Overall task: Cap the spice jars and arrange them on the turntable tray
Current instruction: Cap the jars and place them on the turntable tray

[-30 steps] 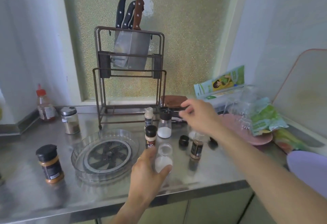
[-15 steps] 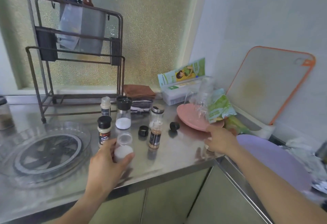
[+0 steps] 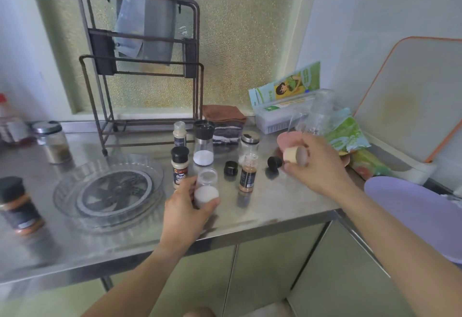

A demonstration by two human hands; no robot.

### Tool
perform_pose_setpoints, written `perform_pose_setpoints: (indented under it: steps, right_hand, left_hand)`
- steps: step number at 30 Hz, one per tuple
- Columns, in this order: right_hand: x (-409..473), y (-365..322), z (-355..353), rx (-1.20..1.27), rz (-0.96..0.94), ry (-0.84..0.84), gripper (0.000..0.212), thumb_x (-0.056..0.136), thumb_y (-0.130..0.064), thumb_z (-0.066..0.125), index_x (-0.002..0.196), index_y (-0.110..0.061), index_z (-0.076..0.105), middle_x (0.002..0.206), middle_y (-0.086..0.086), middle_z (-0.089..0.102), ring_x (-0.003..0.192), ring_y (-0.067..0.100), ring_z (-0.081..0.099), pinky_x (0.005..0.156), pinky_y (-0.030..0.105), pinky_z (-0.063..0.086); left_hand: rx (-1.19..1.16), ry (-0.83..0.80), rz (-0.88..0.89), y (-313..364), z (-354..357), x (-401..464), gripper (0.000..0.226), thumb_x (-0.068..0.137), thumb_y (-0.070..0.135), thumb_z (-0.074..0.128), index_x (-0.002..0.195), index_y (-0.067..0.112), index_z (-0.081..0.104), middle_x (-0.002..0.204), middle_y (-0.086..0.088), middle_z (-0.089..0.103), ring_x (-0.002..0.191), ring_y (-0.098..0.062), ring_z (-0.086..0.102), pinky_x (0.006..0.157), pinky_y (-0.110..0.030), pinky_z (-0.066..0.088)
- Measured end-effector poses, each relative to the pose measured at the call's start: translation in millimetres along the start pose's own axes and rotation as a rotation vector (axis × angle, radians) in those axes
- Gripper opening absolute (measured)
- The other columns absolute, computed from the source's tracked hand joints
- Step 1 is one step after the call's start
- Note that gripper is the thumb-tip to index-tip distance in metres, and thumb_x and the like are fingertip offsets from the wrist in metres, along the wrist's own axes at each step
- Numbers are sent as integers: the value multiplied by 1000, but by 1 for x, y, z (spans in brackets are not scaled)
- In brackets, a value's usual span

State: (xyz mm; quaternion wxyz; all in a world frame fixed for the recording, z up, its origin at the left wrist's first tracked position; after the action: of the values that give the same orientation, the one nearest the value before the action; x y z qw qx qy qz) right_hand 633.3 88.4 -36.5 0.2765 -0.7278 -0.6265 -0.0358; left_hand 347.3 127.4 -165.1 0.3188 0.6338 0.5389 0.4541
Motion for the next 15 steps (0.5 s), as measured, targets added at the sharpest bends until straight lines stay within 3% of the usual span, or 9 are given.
perform_pose_setpoints:
  steps: [3, 5, 7, 11, 15]
  right_hand:
    - [-7, -68, -8, 367, -100, -44, 47, 73, -18, 85, 104, -37, 56, 110, -9, 60, 97, 11, 62, 77, 32, 55]
    - [-13, -105, 2, 530, -147, -116, 43, 76, -22, 85, 107, -35, 59, 107, -9, 63, 91, 6, 64, 66, 20, 53]
    - [-17, -130, 18, 618, -175, -171, 34, 81, -27, 82, 110, -31, 64, 103, -7, 67, 87, 8, 64, 67, 15, 52]
    - [-13, -138, 55, 623, -133, -196, 29, 73, -37, 85, 93, -31, 66, 94, -9, 74, 82, 11, 70, 82, 42, 58]
    - [-10, -135, 78, 521, -127, -249, 33, 68, -25, 85, 92, -29, 63, 94, -10, 76, 83, 8, 72, 84, 44, 59]
  left_hand:
    - [-18, 12, 1, -2, -2, 1, 53, 75, 31, 90, 121, 27, 62, 103, 16, 75, 95, -5, 73, 91, -34, 61]
    - [-20, 15, 8, -3, -2, 1, 49, 75, 31, 89, 116, 29, 63, 100, 18, 76, 91, -1, 73, 87, -32, 62]
    - [-32, 11, 14, -4, -3, 0, 48, 74, 32, 89, 114, 30, 63, 99, 17, 76, 90, -2, 73, 84, -34, 62]
    - [-11, 9, 41, -4, -4, -2, 50, 71, 42, 83, 115, 35, 60, 101, 16, 75, 95, -9, 73, 86, -40, 60]
    - [-25, 4, 47, -5, -4, -3, 51, 71, 46, 79, 117, 36, 59, 102, 15, 73, 96, -10, 70, 87, -40, 59]
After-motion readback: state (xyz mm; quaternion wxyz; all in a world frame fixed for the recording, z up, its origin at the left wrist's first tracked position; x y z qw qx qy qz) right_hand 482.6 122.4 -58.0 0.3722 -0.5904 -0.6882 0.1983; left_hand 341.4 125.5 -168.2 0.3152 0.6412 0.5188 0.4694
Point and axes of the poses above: each hand's wrist, its own x-axis towards the middle knuckle, its own z-axis out of the palm, y = z × x, the point moved 9 cm from there along x, towards the middle knuckle
